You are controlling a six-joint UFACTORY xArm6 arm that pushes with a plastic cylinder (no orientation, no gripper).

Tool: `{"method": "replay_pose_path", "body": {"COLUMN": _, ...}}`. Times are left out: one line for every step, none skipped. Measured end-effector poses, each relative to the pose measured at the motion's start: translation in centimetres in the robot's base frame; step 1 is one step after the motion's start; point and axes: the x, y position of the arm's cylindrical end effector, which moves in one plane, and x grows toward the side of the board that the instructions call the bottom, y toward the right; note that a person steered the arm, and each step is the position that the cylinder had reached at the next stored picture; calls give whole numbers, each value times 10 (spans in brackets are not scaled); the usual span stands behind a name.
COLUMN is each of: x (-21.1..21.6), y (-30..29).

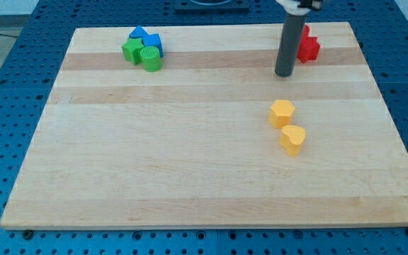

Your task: Keep arm parallel right to red star

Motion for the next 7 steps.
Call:
{"method": "replay_pose_path", "body": {"x": 3, "y": 53}}
{"method": "replay_pose_path", "body": {"x": -7, "y": 100}}
{"method": "replay_pose_path", "body": {"x": -7, "y": 100}}
{"method": "replay_pose_path", "body": {"x": -13, "y": 112}}
{"method": "replay_pose_path", "body": {"x": -36, "y": 121}}
{"method": "replay_pose_path", "body": {"x": -62, "y": 121}}
{"method": "replay_pose_path", "body": {"x": -68, "y": 120}}
